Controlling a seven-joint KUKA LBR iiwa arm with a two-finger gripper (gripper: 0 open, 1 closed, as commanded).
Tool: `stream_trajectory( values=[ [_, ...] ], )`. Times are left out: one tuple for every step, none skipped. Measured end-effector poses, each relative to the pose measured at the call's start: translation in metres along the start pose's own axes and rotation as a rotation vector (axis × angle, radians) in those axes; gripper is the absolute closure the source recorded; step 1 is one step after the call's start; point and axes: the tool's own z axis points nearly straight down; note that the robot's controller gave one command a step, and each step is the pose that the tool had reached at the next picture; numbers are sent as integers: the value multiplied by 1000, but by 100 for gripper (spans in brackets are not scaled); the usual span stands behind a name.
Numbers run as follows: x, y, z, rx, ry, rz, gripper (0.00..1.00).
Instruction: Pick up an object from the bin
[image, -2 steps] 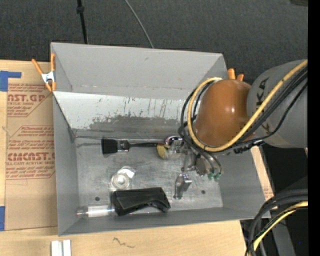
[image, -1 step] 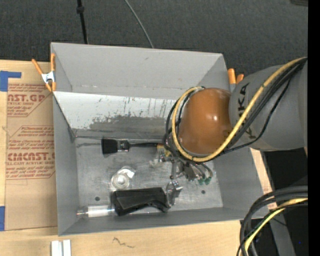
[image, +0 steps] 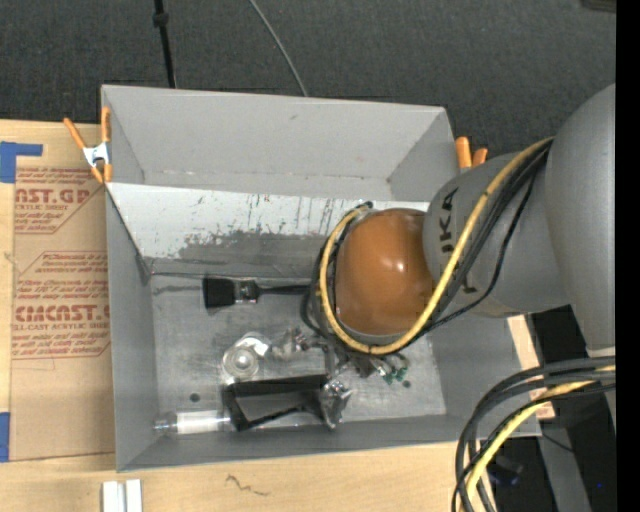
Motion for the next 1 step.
stream_trajectory(
  values=[
    [-5, -6, 27, -4, 14, 5, 100]
  ],
)
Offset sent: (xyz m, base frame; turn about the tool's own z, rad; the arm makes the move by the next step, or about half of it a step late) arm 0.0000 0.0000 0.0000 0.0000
